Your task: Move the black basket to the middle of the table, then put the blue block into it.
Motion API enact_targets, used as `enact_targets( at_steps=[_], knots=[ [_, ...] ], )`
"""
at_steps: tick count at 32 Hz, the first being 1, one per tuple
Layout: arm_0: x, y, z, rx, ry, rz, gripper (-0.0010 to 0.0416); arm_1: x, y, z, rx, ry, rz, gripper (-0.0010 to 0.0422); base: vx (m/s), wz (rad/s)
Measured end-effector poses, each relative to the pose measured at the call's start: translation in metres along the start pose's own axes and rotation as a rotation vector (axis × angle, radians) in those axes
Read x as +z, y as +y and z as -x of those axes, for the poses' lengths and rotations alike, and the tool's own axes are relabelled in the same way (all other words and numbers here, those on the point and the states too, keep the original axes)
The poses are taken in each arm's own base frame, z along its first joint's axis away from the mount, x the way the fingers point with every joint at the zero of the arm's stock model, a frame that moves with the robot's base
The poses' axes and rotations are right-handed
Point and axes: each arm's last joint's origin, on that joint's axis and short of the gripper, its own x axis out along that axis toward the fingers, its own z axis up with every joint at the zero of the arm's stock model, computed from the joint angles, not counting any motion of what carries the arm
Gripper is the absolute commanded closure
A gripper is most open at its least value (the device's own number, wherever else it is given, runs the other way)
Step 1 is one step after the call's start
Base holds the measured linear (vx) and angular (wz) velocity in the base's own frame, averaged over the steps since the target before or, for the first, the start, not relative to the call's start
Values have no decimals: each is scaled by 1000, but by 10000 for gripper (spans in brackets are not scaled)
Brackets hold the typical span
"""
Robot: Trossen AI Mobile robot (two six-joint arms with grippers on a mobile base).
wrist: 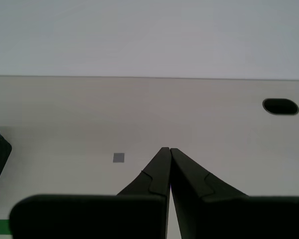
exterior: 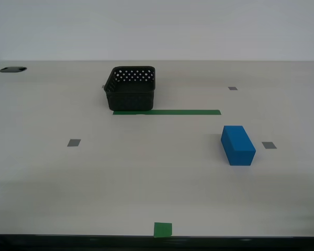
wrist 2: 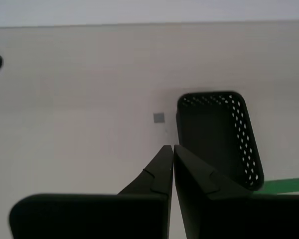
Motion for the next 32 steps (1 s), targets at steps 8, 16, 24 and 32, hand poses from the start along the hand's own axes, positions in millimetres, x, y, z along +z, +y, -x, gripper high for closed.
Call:
enact_targets(
  at_steps=[8,16,24,32],
  knots=[
    [-8,0,0,1,74,17,406,-1,-22,-86,-35,205,-42,412,0,0],
    [-8,0,-2,1,77,19,406,-15,-37,-139,-60,340,-57,412,0,0],
    [-10,0,-15,2,114,19,406,-23,-46,-154,-68,363,-50,412,0,0],
    [-11,0,-20,3,129,19,406,-24,-48,-166,-72,347,-49,397,0,0]
  ],
)
